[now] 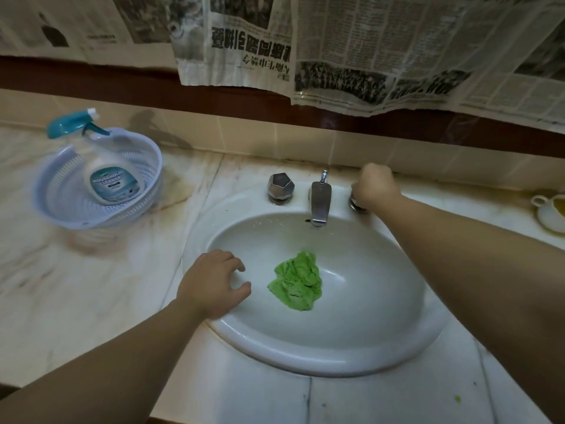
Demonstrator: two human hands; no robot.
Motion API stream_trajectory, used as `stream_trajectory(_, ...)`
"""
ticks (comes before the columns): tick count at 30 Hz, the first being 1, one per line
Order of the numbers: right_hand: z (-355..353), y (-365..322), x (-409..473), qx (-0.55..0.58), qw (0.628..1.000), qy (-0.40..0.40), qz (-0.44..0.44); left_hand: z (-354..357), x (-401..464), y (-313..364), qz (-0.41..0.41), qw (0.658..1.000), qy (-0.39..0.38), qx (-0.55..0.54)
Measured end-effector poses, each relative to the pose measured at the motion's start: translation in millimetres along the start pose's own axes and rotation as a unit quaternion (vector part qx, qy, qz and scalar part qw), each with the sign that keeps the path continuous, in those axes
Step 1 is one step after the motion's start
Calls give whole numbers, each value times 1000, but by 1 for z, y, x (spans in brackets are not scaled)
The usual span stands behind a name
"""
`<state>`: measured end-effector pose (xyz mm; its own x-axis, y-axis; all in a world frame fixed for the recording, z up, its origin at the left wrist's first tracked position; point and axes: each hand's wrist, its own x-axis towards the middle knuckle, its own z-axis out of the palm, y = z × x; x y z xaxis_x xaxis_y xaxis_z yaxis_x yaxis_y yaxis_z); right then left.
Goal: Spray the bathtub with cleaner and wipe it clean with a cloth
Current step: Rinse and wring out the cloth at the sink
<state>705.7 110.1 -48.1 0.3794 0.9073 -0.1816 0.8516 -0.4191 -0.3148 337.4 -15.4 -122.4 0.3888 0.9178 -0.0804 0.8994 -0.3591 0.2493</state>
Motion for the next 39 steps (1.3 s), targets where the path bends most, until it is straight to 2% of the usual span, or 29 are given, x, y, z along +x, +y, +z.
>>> stream_trajectory(4, 11, 8, -6, -20, 999, -23, 39, 3, 5, -10, 31, 999, 13, -7)
stream_trajectory(9, 27, 14, -10, 13, 998, 0, 63, -2, 17, -22, 66, 997, 26, -19)
stream_trajectory(15, 28, 22, -9, 13, 1000, -12, 12, -15, 38, -38, 49, 999, 2, -11)
stream_trajectory(22, 21, 33, -9, 8, 997, -40, -64, -10, 55, -50, 71, 997, 4, 10)
stream_trajectory(26, 6, 36, 0, -53, 986, -111, -111, -8, 56, -53, 69, 998, -3, -7)
stream_trajectory(29, 1, 30, 3, -99, 981, -137, -96, -8, 58, -55, 74, 997, 0, -6)
stream_trajectory(34, 20, 15, 0, -55, 996, -65, 25, -8, 58, -54, 73, 997, 10, -10)
stream_trajectory(39, 14, 18, -1, -80, 991, -104, -36, -5, 60, -55, 79, 997, 9, -5)
